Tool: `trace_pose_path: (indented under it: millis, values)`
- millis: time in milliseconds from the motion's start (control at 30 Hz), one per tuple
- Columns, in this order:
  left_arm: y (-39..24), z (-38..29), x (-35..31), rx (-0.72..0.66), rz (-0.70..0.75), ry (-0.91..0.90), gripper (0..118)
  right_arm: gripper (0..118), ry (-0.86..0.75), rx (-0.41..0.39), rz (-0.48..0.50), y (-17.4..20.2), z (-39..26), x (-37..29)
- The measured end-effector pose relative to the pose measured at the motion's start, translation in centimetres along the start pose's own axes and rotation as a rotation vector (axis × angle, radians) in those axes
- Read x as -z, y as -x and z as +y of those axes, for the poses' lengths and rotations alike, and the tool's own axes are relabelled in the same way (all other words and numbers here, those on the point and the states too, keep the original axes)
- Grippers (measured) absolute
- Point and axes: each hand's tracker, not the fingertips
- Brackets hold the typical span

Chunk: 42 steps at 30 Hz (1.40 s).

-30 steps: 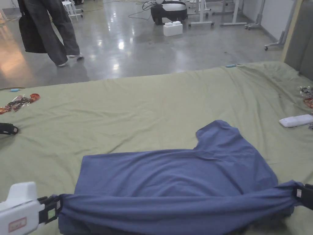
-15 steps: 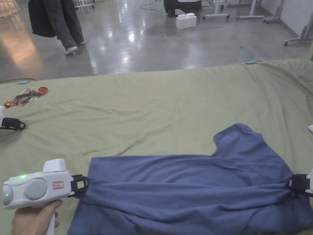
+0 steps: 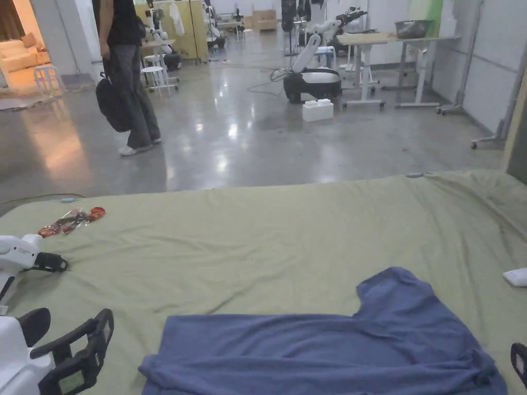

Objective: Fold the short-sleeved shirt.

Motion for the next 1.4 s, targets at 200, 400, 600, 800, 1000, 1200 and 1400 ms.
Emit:
trace_pose_path:
  millis: [200, 400, 600, 800, 1000, 1200, 1400]
  values:
    - [-3.3, 1.1, -8.0, 0.045, 0.006, -0.156, 66, 61, -0.125, -0.018, 0.048, 4.1, -0.2, -6.9]
    - [-5.5, 0.0, -11.3, 0.004, -0.029, -0.162, 15, 16, -0.19, -0.039, 0.105, 6.2, -1.1, -10.1]
    - [-6.9, -0.9, -12.0, 0.047, -0.083, -0.114, 0, 0, -0.183, -0.066, 0.151, 7.1, -1.9, -10.1]
    - [-6.6, -0.6, -12.0, 0.007, -0.092, -0.109, 0, 0, -0.184, -0.066, 0.154, 7.5, -2.2, -9.7]
    - [-5.6, -0.8, -10.5, -0.015, -0.077, -0.063, 0, 0, -0.164, -0.05, 0.143, 7.4, -2.3, -9.1]
    - [-2.5, -5.1, -3.4, -0.176, -0.147, 0.144, 72, 0, -0.104, 0.003, 0.155, 6.6, -3.6, -8.5]
    - [-0.7, -12.6, 8.1, -0.177, -0.06, 0.47, 75, 0, 0.007, 0.01, 0.12, 5.1, -5.5, -8.0]
